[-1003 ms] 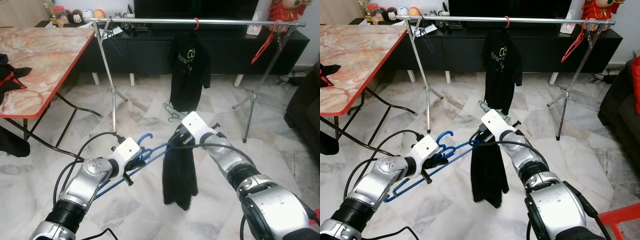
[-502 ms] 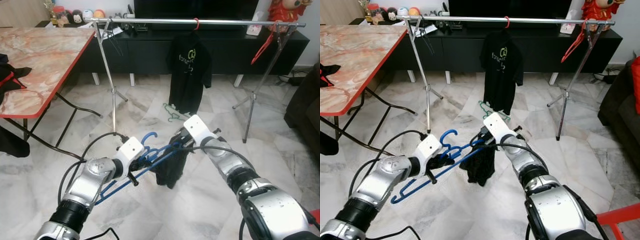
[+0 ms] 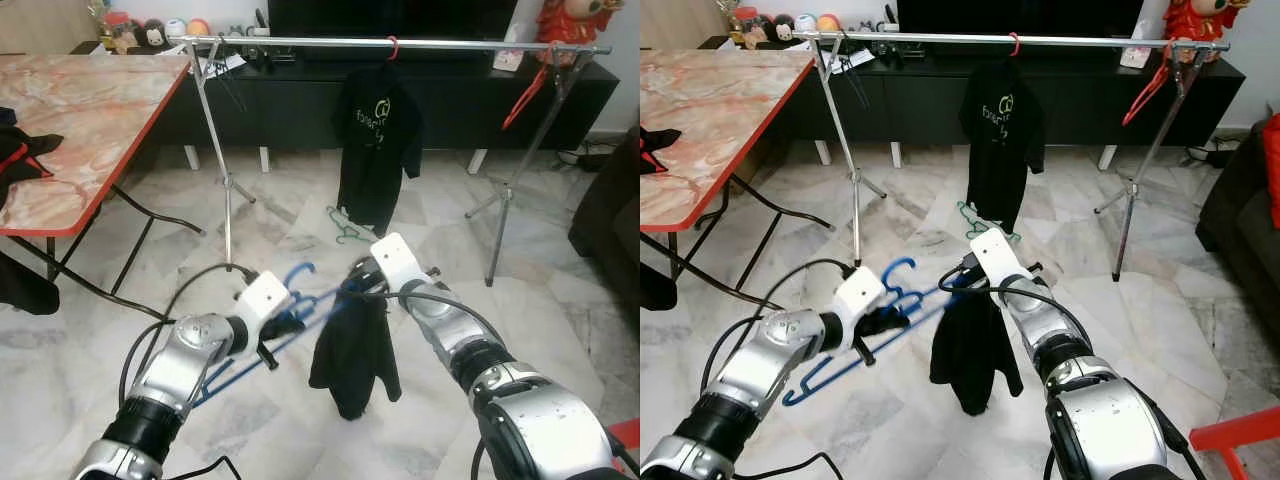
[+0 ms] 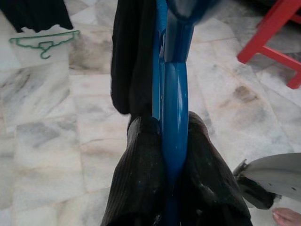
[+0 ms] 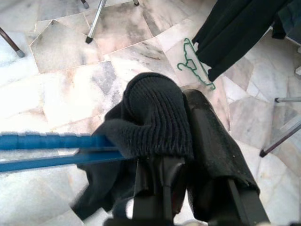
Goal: Hang hanger
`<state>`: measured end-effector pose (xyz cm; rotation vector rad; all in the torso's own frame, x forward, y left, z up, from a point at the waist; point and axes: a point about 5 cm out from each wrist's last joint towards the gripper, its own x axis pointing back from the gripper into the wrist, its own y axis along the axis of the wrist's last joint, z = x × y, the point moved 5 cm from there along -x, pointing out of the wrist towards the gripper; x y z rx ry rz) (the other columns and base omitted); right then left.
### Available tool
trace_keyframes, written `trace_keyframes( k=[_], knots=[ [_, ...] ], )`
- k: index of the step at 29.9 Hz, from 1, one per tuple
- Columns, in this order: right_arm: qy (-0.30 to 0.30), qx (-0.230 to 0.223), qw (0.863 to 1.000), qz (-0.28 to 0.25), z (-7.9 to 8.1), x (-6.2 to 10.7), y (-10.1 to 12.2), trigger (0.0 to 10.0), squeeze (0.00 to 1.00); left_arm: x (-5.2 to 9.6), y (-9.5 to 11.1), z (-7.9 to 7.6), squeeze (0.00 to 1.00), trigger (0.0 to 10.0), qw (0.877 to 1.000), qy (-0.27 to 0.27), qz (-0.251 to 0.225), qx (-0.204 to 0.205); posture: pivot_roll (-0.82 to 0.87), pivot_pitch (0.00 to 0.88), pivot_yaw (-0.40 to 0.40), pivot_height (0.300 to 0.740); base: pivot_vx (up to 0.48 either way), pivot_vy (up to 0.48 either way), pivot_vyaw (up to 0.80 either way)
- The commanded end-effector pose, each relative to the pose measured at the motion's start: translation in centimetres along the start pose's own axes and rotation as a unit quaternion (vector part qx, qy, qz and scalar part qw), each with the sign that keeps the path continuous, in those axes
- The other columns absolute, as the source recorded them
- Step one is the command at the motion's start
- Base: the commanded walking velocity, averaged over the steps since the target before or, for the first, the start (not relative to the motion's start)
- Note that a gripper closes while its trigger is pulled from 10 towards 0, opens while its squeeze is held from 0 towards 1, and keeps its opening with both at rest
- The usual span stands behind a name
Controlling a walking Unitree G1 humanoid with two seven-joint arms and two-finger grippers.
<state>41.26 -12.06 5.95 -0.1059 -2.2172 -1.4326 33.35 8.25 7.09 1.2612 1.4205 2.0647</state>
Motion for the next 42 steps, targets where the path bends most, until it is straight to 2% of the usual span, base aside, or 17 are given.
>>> trace_keyframes(
  k=[1,8,12,21,25,31,35,37,42],
  knots=[
    [-0.005,-0.016,1.0,-0.012,-0.2,0.0,0.8,10.0,0.0,0.1,0.5,0.0,0.0,10.0,1.0,0.0,-0.005,-0.008,0.01,0.021,-0.04,0.74,0.0,0.0,0.0],
    [-0.002,-0.036,0.999,-0.024,-0.1,-0.2,1.9,10.0,0.0,-0.2,1.0,0.9,0.0,10.0,0.999,0.036,-0.007,-0.014,0.0,0.022,-0.04,0.74,0.0,0.0,0.0],
    [-0.001,-0.048,0.998,-0.028,-0.2,-0.2,2.4,10.0,0.0,-0.5,0.9,2.4,0.0,10.0,0.996,0.087,0.0,-0.003,0.01,0.023,-0.04,0.74,0.0,0.0,0.0],
    [0.02,-0.067,0.997,-0.037,0.3,-0.1,2.6,10.0,0.0,-0.9,0.7,1.4,0.0,10.0,0.998,0.06,0.004,-0.003,0.0,0.026,-0.04,0.74,0.0,0.0,0.0],
    [0.047,-0.047,0.998,-0.02,1.3,0.0,1.2,10.0,0.0,-0.9,1.0,0.3,0.0,10.0,1.0,0.024,0.001,-0.007,0.0,0.026,-0.04,0.74,0.0,0.0,0.0],
    [0.052,-0.055,0.997,-0.007,1.4,0.2,0.2,10.0,0.0,-1.0,0.6,0.8,0.0,10.0,0.999,0.04,0.01,-0.007,-0.01,0.026,-0.039,0.74,0.0,0.0,0.0],
    [0.056,-0.076,0.995,-0.011,1.6,0.2,0.4,10.0,0.0,-1.1,0.0,1.6,0.0,10.0,0.997,0.069,0.028,-0.005,-0.01,0.026,-0.038,0.74,0.0,0.0,0.0],
    [0.059,-0.099,0.993,-0.021,1.5,0.4,0.9,10.0,0.0,-1.1,-0.6,2.8,0.0,10.0,0.993,0.109,0.046,0.008,-0.01,0.026,-0.038,0.74,0.0,0.0,0.0],
    [0.057,-0.116,0.991,-0.027,1.5,0.7,1.1,10.0,0.0,-0.8,-1.0,3.8,0.0,10.0,0.988,0.14,0.057,0.017,-0.01,0.027,-0.037,0.74,0.0,0.0,0.0]
  ],
)
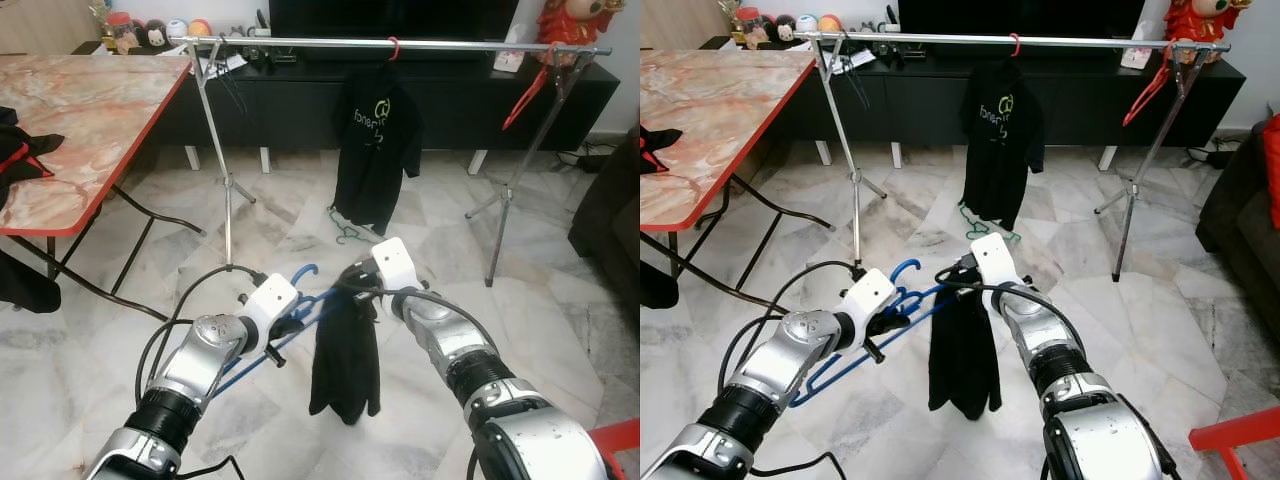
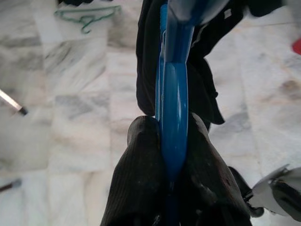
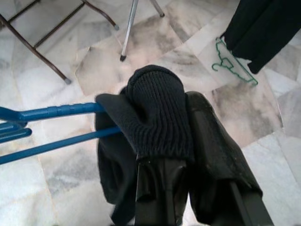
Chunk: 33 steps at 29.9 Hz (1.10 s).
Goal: Hang hanger
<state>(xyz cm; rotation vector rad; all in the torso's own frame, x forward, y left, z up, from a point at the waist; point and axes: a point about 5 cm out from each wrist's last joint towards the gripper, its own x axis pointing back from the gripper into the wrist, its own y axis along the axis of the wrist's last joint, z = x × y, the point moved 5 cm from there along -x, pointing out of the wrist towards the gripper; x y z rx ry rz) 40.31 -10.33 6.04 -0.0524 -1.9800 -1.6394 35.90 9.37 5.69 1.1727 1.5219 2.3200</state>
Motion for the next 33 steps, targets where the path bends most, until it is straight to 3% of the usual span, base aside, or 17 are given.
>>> trace_keyframes(
  k=[1,7,14,21,28,33],
  knots=[
    [-0.001,-0.011,1.0,-0.011,-0.2,0.2,0.6,10.0,0.0,0.2,0.2,1.4,0.0,10.0,0.999,0.032,0.005,0.001,-0.01,0.027,-0.037,0.74,0.0,0.0,0.0],
    [-0.015,0.024,1.0,0.014,-0.7,0.7,-1.3,10.0,0.0,0.2,0.3,1.0,0.0,10.0,1.0,0.02,0.001,-0.004,-0.02,0.029,-0.037,0.74,0.0,0.0,0.0],
    [-0.025,0.071,0.997,0.033,-1.2,1.1,-2.0,10.0,0.0,0.1,0.1,0.7,0.0,10.0,1.0,0.012,0.006,-0.007,-0.02,0.033,-0.041,0.74,0.0,0.0,0.0],
    [-0.05,0.125,0.989,0.053,-2.1,1.1,-2.8,10.0,0.0,0.4,-0.9,0.2,0.0,10.0,0.999,-0.007,0.033,-0.037,-0.01,0.039,-0.045,0.74,0.0,0.0,0.0],
    [-0.047,0.13,0.989,0.049,-1.7,1.0,-2.2,10.0,0.0,0.5,-1.2,0.6,0.0,10.0,0.999,0.005,0.038,-0.037,-0.01,0.042,-0.047,0.74,0.0,0.0,0.0],
    [-0.027,0.081,0.996,0.011,-0.9,1.0,-0.4,10.0,0.0,0.3,0.2,-0.3,0.0,10.0,1.0,-0.018,-0.003,-0.009,-0.01,0.043,-0.047,0.74,0.0,0.0,0.0]
  ],
)
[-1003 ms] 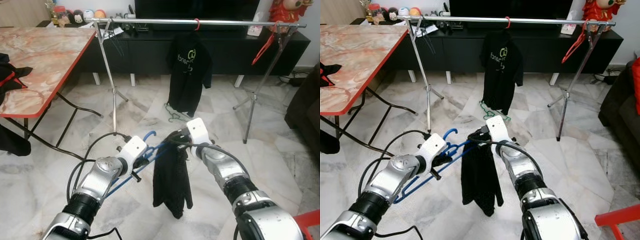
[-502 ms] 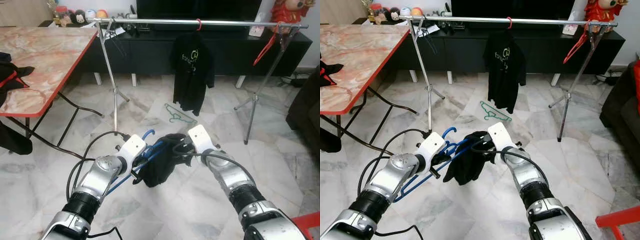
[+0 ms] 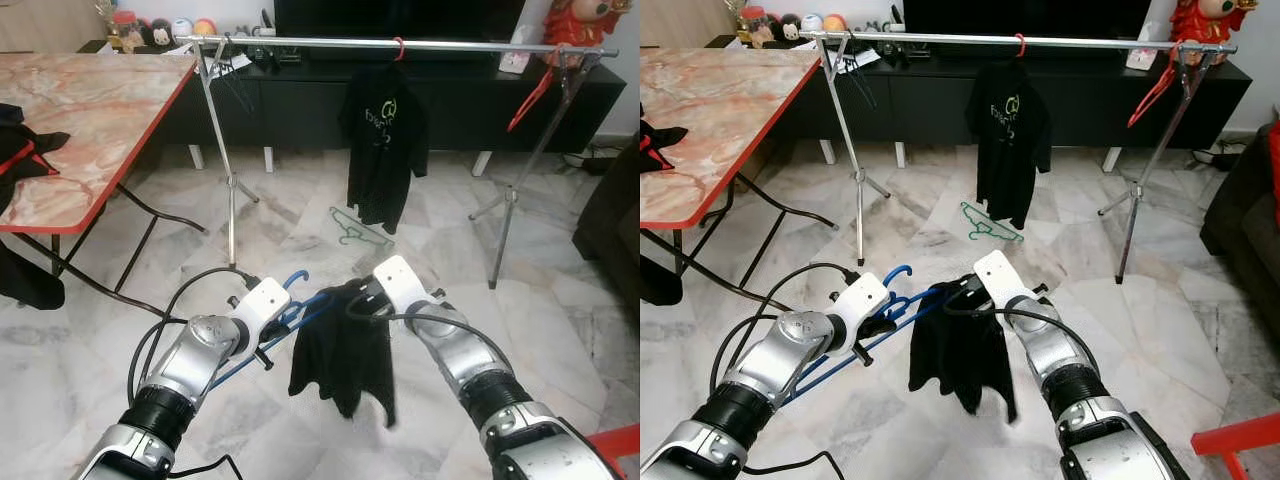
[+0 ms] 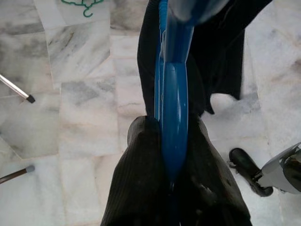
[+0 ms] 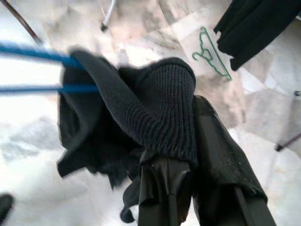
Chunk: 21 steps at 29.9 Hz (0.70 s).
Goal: Hang hanger
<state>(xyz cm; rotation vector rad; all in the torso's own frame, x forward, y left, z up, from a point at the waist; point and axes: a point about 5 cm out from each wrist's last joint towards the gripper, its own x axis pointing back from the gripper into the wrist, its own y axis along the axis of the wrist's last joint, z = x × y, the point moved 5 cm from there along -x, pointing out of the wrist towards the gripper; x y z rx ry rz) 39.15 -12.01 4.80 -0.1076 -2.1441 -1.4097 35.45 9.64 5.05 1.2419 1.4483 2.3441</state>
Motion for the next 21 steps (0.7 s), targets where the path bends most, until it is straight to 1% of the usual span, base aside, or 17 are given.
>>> trace_keyframes(
  k=[1,3,4,8,13,15,17,20,21],
  knots=[
    [0.003,-0.018,0.999,-0.031,-0.2,0.2,1.7,10.0,0.0,0.2,1.2,-0.2,0.0,10.0,0.999,-0.009,-0.034,0.015,-0.01,0.043,-0.047,0.74,0.0,0.0,0.0],
    [0.003,-0.022,0.999,-0.038,-0.3,0.3,2.0,10.0,0.0,0.4,1.8,-0.9,0.0,10.0,0.998,-0.035,-0.049,0.019,-0.02,0.043,-0.046,0.74,0.0,0.0,0.0],
    [0.003,-0.022,0.999,-0.038,-0.3,0.3,2.0,10.0,0.0,0.4,1.8,-0.9,0.0,10.0,0.998,-0.035,-0.049,0.019,-0.02,0.043,-0.046,0.74,0.0,0.0,0.0],
    [0.0,-0.037,0.998,-0.045,-0.5,0.3,2.5,10.0,0.0,0.7,2.3,-1.8,0.0,10.0,0.996,-0.066,-0.06,0.016,-0.01,0.042,-0.045,0.74,0.0,0.0,0.0],
    [0.0,-0.041,0.998,-0.054,-0.5,0.4,3.3,10.0,0.0,0.7,2.6,-1.7,0.0,10.0,0.995,-0.062,-0.072,0.025,-0.02,0.041,-0.044,0.74,0.0,0.0,0.0],
    [0.001,-0.041,0.998,-0.055,-0.5,0.4,3.3,10.0,0.0,0.7,3.0,-1.9,0.0,10.0,0.994,-0.071,-0.079,0.032,-0.02,0.041,-0.044,0.74,0.0,0.0,0.0],
    [0.0,-0.041,0.998,-0.054,-0.5,0.5,3.2,10.0,0.0,0.9,3.1,-2.3,0.0,10.0,0.992,-0.085,-0.082,0.031,-0.02,0.041,-0.044,0.74,0.0,0.0,0.0],
    [-0.007,-0.046,0.997,-0.054,-0.8,0.5,3.2,10.0,0.0,1.0,2.9,-2.6,0.0,10.0,0.992,-0.095,-0.075,0.026,-0.01,0.041,-0.042,0.74,0.0,0.0,0.0],
    [-0.007,-0.057,0.997,-0.058,-0.8,0.6,3.5,10.0,0.0,0.9,2.5,-2.4,0.0,10.0,0.994,-0.087,-0.066,0.023,-0.01,0.041,-0.041,0.74,0.0,0.0,0.0]
  ],
)
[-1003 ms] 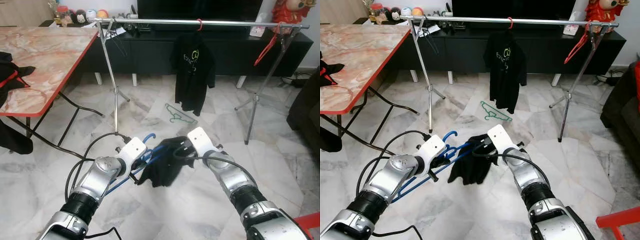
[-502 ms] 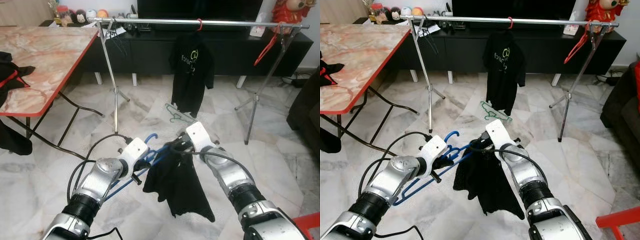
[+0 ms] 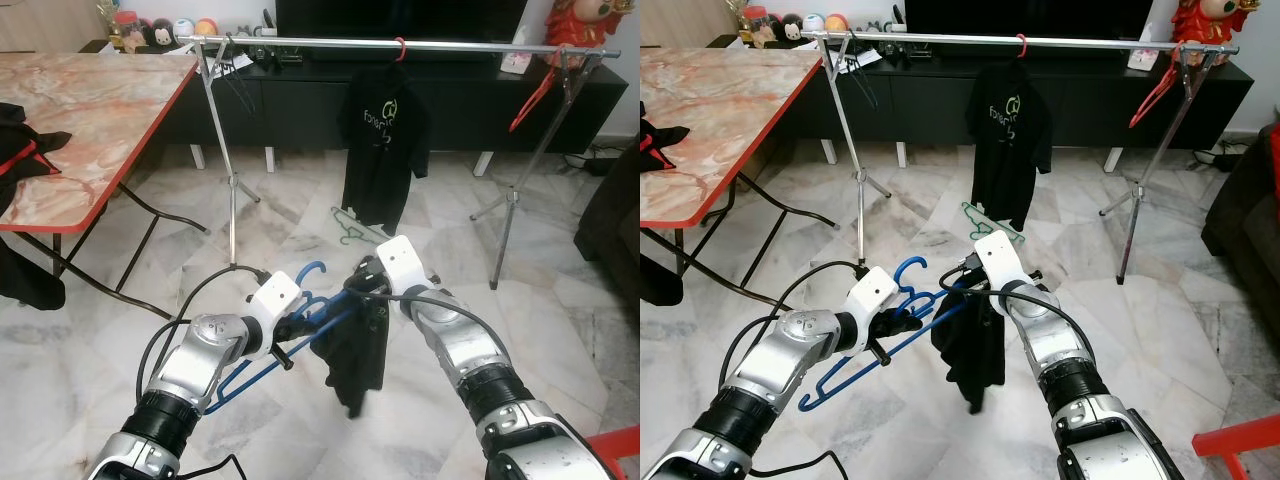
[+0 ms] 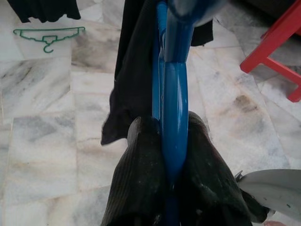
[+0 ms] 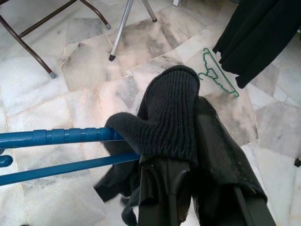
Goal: Hang hanger
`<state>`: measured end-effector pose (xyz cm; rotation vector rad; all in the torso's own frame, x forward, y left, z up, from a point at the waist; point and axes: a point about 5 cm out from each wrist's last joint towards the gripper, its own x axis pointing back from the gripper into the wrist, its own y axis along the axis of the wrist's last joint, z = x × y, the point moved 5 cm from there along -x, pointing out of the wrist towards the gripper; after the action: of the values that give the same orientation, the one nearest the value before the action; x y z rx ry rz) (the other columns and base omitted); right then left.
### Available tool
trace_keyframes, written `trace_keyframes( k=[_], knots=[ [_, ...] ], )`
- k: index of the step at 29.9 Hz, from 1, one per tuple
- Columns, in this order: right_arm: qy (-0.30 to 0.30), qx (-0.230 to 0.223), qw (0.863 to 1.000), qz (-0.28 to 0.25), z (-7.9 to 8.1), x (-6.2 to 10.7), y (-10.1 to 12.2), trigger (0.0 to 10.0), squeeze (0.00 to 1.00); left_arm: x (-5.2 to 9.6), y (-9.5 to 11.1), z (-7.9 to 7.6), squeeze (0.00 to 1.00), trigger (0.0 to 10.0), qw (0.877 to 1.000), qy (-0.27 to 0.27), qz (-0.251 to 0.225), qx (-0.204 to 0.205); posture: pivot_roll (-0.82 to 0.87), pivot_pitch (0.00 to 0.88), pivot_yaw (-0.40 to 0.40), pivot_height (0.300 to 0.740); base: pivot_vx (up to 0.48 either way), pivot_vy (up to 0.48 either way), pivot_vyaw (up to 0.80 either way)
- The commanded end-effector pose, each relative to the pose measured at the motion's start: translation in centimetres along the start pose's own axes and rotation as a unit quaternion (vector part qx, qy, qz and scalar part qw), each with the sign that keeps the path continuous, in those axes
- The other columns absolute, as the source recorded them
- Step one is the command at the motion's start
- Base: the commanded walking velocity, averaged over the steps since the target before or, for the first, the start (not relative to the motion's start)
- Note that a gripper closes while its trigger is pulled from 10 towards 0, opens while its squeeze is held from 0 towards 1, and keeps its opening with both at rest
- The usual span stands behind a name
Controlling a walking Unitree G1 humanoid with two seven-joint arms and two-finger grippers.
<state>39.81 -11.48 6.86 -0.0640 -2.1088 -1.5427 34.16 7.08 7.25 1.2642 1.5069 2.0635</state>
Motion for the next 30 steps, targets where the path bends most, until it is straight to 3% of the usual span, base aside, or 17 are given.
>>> trace_keyframes(
  k=[1,6,17,22,30],
  knots=[
    [-0.005,-0.02,0.999,-0.026,-0.3,0.2,1.6,10.0,0.0,0.0,-0.6,0.3,0.0,10.0,1.0,0.011,0.019,-0.005,-0.01,0.041,-0.041,0.74,0.0,0.0,0.0],
    [0.0,-0.034,0.999,-0.029,0.0,0.2,1.9,10.0,0.0,-0.2,-1.8,1.8,0.0,10.0,0.997,0.065,0.05,0.001,-0.01,0.037,-0.041,0.74,0.0,0.0,0.0],
    [0.006,-0.056,0.997,-0.049,0.1,1.0,3.1,10.0,0.0,-0.3,-1.9,2.5,0.0,10.0,0.994,0.093,0.046,0.016,-0.02,0.036,-0.042,0.74,0.0,0.0,0.0],
    [0.011,-0.064,0.998,-0.015,0.6,1.3,1.0,10.0,0.0,-0.4,-1.0,2.8,0.0,10.0,0.994,0.101,0.027,0.017,-0.02,0.037,-0.042,0.74,0.0,0.0,0.0],
    [0.025,-0.054,0.998,0.012,0.7,1.7,-0.5,10.0,0.0,-0.2,0.6,4.4,0.0,10.0,0.989,0.148,-0.011,0.03,-0.02,0.041,-0.042,0.74,0.0,0.0,0.0]
  ],
)
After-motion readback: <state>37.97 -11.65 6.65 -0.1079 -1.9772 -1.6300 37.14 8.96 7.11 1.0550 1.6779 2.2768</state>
